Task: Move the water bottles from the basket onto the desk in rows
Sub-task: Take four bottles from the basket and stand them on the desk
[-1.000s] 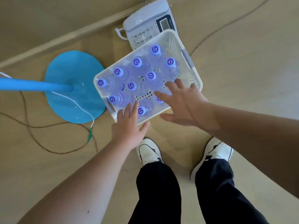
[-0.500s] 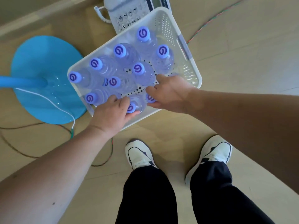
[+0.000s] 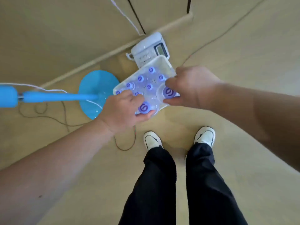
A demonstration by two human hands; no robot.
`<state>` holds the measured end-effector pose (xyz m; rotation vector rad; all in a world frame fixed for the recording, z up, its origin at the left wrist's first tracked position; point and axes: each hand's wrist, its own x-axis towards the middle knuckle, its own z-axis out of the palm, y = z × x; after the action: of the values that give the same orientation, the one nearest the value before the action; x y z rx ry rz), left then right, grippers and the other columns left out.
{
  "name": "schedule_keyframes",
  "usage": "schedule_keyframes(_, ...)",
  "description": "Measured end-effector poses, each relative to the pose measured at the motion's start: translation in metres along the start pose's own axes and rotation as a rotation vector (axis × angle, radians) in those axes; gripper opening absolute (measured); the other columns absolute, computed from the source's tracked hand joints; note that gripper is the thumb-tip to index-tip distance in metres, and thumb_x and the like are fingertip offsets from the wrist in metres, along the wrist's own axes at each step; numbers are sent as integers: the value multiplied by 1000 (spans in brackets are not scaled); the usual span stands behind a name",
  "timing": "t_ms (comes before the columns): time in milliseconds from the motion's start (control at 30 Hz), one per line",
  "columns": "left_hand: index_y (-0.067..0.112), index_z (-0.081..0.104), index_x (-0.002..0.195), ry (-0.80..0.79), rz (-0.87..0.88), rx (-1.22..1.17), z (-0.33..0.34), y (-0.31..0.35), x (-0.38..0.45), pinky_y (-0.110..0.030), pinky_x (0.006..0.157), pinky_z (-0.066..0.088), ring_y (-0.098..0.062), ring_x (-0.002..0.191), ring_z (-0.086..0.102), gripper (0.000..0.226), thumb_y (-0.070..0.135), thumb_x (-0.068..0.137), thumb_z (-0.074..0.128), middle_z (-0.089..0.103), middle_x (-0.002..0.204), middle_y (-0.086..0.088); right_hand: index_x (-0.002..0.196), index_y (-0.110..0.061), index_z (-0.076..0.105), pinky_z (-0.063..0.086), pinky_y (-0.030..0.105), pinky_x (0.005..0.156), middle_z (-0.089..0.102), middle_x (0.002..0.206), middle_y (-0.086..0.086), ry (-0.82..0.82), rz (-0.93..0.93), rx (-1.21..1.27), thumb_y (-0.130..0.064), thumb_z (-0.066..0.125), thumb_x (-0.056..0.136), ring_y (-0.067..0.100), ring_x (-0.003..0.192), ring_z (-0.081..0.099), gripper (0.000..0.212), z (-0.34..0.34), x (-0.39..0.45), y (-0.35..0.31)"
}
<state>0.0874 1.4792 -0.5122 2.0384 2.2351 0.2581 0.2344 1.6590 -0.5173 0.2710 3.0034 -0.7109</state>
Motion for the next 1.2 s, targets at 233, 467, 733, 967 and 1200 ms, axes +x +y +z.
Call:
schedule_keyframes(233, 13, 52, 57, 28, 185, -2, -201, 105, 102, -32, 37, 40, -21, 52, 47, 48, 55, 79, 60, 43, 47, -3, 70, -9, 59, 24, 27, 46, 28, 54, 0, 155, 205, 31, -41, 73, 73, 28, 54, 43, 35, -243, -95, -33)
schedule_keyframes(467, 17, 44, 54, 96, 298, -4, -326, 244, 237, -31, 41, 39, -21, 46, 42, 52, 65, 72, 54, 40, 48, 2, 82, -17, 53, 25, 32, 50, 31, 61, -5, 314, 482, -102, -48, 58, 83, 22, 65, 39, 32, -440, -227, -16)
schedule_keyframes(733, 21, 37, 54, 150, 519, -103, -381, 408, 429, -23, 42, 27, -10, 43, 39, 50, 66, 70, 52, 42, 45, 5, 65, -15, 51, 26, 29, 44, 47, 57, 0, 509, 793, -195, -51, 64, 74, 22, 56, 46, 40, -577, -358, 86)
schedule_keyframes(967, 18, 37, 54, 194, 823, -67, -374, 530, 635, -28, 39, 29, -16, 41, 40, 54, 67, 71, 54, 43, 44, 3, 59, -15, 50, 37, 31, 47, 49, 56, 1, 467, 1050, -240, -60, 60, 70, 22, 58, 52, 48, -663, -441, 229)
schedule_keyframes(1200, 19, 36, 54, 210, 949, -75, -384, 658, 844, -32, 40, 33, -16, 42, 40, 55, 67, 73, 54, 43, 44, 2, 55, -18, 39, 33, 31, 48, 42, 54, -2, 541, 1159, -247, -63, 57, 70, 20, 56, 45, 50, -772, -505, 392)
